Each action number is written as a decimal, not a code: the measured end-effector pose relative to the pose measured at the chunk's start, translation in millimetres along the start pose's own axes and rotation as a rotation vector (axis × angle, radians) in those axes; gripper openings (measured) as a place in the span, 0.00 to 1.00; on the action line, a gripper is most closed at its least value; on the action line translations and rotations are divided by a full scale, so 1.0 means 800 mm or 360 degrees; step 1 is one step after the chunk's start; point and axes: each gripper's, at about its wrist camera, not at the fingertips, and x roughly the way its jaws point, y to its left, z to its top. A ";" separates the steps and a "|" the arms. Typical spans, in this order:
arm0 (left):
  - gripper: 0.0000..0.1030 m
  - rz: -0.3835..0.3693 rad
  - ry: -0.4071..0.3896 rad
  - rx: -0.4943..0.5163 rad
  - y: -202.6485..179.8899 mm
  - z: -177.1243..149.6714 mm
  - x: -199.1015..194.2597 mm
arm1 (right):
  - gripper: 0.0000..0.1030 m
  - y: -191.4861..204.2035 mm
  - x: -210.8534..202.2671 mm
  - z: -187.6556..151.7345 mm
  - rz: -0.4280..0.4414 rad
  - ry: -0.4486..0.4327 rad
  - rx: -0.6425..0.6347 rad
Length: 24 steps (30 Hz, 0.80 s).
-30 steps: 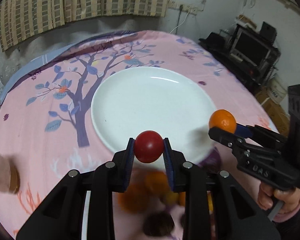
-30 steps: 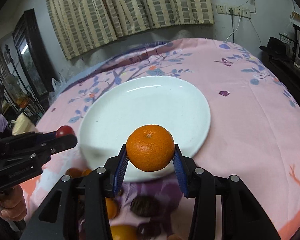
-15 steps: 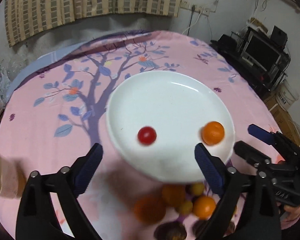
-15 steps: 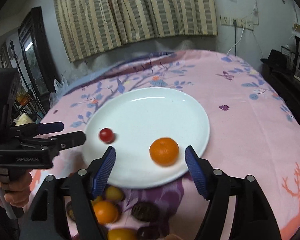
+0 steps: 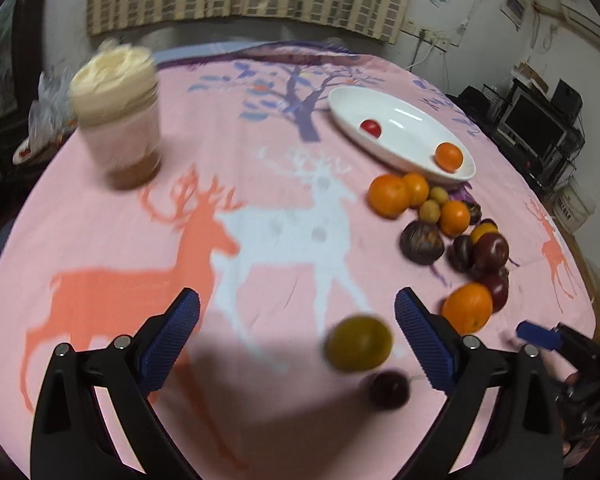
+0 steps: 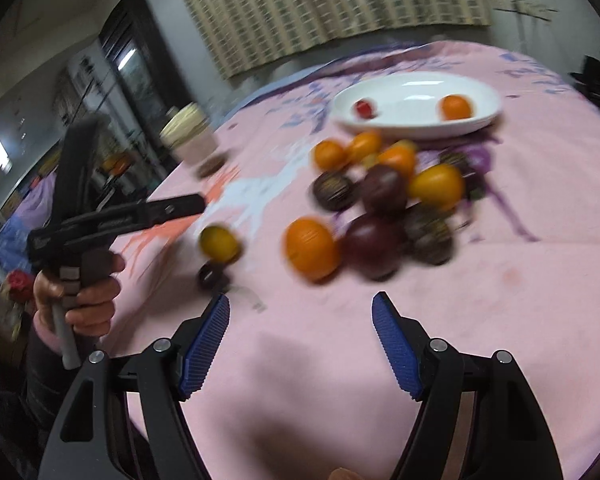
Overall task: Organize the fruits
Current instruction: 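Grasp the dark cherry with the right tool while the left tool grasps the yellow tomato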
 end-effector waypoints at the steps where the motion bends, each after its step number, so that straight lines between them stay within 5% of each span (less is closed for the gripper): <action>1: 0.93 0.0011 -0.0001 -0.0031 0.008 -0.007 -0.002 | 0.69 0.017 0.008 -0.004 0.0017 0.0032 -0.0054; 7: 0.93 0.0066 -0.0046 -0.0154 0.042 -0.026 -0.006 | 0.59 0.096 0.043 0.000 0.0005 0.0082 -0.0370; 17: 0.93 -0.0018 -0.0095 -0.0210 0.053 -0.027 -0.010 | 0.28 0.123 0.100 0.012 -0.0170 0.0227 -0.0607; 24: 0.93 -0.0150 -0.0128 -0.0333 0.068 -0.029 -0.013 | 0.28 0.110 0.057 0.008 -0.0128 0.0126 -0.0527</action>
